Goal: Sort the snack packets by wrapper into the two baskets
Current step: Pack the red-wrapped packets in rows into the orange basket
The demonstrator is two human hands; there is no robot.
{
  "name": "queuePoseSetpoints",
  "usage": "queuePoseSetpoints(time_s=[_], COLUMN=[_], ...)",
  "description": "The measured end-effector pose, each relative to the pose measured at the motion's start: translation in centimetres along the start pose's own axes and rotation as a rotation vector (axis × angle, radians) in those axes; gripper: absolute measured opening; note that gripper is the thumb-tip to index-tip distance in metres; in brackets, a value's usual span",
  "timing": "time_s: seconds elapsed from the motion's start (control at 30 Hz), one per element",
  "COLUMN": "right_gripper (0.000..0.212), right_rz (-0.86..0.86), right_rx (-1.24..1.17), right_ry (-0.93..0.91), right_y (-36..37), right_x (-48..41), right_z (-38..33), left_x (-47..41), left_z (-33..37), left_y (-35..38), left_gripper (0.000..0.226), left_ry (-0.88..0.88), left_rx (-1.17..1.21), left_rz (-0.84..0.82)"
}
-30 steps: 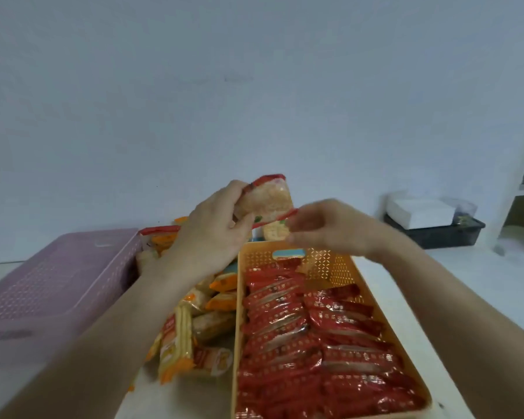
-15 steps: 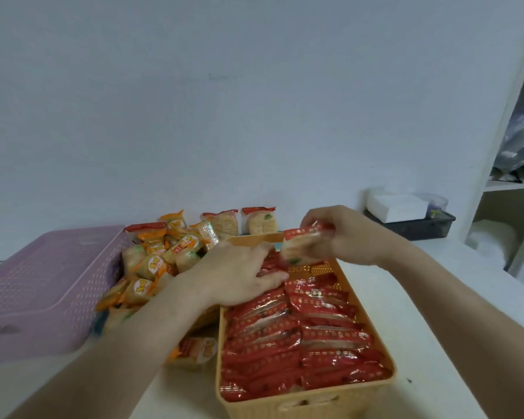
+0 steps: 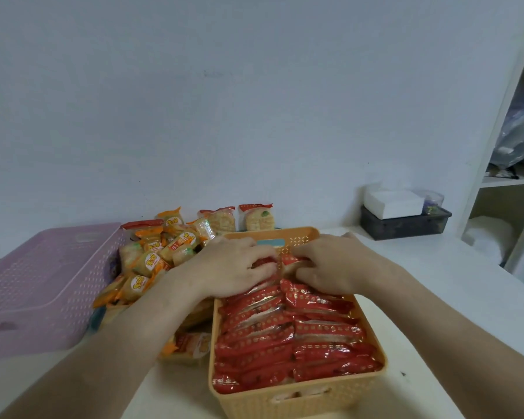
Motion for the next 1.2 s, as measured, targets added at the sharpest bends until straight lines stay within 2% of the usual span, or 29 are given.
queuePoseSetpoints(time_s=[0.1,0.17,0.23,0.3,0.4,0.53,0.67,0.83,1.03,1.1,1.2], right_gripper=[0.026,0.035,0.038,0.035,0.049,0.072,0.069,0.068,0.06,0.05,0.027], right_rz=[-0.066,-0.096,-0.007,0.058,0.034,0.035,0.05,0.068,0.103,0.185,0.336], right_rx=[0.042,-0.146,-0.336,-0.271,-0.128,-0.008,0.024,-0.087,-0.186,-0.321,-0.829], right_ry=[0.02,0.056,0.051,0.003,-0.025,-0.004,-0.023,-0.05,-0.077,-0.063,0.05], right_y=[0.4,0.7,0.4,0.3,1.1,1.4,1.6,1.2,0.2,-1.9,-5.7], right_x=[-0.4,-0.6,-0.5,-0.2,-0.4,-0.9,-1.1,-0.9,-0.2,-0.3,-2.1], right_z=[-0.1,0.1,0.2,0.0,-0.2,0.0,-0.1,0.1,-0.6,-0.1,2.4], left_x=[0.1,0.3,0.5,0.5,0.4,0.3,0.4,0.8,1.4,2.0,2.2], left_z=[0.3,0.5,0.4,0.4,0.3,0.0,0.2,0.6,1.3,0.9,-3.4], left_y=[0.1,-0.2,-0.7,-1.1,-1.0,-0.7,0.0,-0.6,0.0,-1.4,-4.4], left_gripper=[0.039,0.034,0.034,0.044,0.06,0.049,0.055,0.061,0.081,0.08,0.04], left_ry=[-0.005,-0.013,-0.021,-0.035,-0.073,-0.097,-0.075,-0.065,0.014,0.013,-0.152], left_rx=[-0.037,-0.016,0.039,0.07,0.049,0.056,-0.081,-0.005,-0.039,0.104,0.467], left_rz=[-0.027,0.001,0.056,0.09,0.075,0.041,-0.013,0.01,-0.21,-0.085,0.321])
Point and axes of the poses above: each hand's wrist, its own x-axis away from the middle knuckle, its own y-axis out of the palm, z = x × y, the point moved 8 cm from there along -x, towards the middle knuckle, and after that the axes turned 15 degrees about -x, right-handed, at the moved point
